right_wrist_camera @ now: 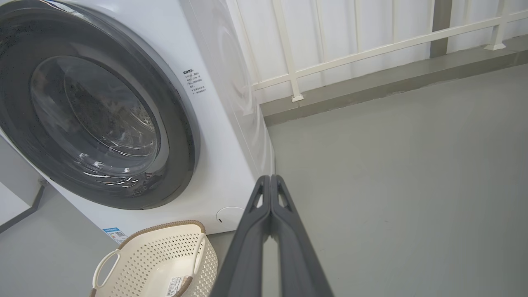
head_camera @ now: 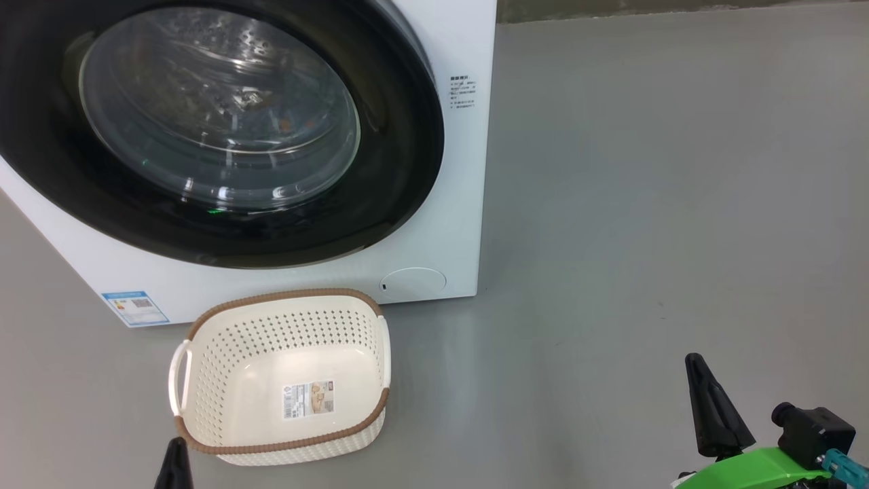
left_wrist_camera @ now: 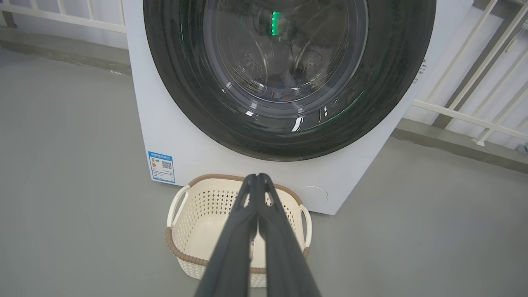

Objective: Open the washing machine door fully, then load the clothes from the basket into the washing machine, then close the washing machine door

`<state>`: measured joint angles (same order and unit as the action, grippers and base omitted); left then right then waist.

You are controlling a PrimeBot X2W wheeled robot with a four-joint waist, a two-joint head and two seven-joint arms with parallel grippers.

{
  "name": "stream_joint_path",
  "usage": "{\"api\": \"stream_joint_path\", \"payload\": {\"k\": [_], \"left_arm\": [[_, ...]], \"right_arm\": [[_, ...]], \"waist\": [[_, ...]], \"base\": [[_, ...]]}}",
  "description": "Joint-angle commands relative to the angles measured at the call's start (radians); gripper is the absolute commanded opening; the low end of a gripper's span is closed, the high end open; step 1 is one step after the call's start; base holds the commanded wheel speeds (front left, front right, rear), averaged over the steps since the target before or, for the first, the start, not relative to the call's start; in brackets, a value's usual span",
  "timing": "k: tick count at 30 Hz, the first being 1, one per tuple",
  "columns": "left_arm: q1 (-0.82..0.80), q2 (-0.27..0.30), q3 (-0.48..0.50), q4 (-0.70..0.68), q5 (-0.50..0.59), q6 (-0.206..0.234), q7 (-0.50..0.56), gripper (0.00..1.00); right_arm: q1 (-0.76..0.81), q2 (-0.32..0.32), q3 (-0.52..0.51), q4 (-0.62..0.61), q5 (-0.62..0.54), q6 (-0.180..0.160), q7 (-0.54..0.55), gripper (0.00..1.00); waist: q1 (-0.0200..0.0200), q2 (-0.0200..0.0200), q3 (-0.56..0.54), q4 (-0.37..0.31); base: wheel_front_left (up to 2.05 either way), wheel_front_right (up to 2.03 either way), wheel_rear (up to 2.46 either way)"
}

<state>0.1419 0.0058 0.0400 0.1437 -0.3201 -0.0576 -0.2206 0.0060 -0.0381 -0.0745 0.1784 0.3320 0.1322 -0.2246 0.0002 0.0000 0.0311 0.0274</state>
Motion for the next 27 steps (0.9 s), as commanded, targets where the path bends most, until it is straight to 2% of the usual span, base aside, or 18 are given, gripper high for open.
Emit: {"api": "stream_joint_path", "payload": {"k": [1,27], "left_arm": [[-0.027,0.014,0.010,-0.018,-0.030,-0.007,0.004,0.00],[-0.078,0.021,0.025,0.010,-0.322,-0.023,0.080,0.00]], "right_arm": [[-0.011,-0.008,0.000,-0.020,0.034,0.000,0.004,0.00],[-0.035,-0.013,-0.003,0.000,0.327,0.000,0.077,0.00]], "waist": [[-0.0001,0.0000,0.000,0.000],[-0.0002,0.0000,-0.006,-0.007]], "base": [[0.00,0.00,0.00],[0.00,0.00,0.00]]}}
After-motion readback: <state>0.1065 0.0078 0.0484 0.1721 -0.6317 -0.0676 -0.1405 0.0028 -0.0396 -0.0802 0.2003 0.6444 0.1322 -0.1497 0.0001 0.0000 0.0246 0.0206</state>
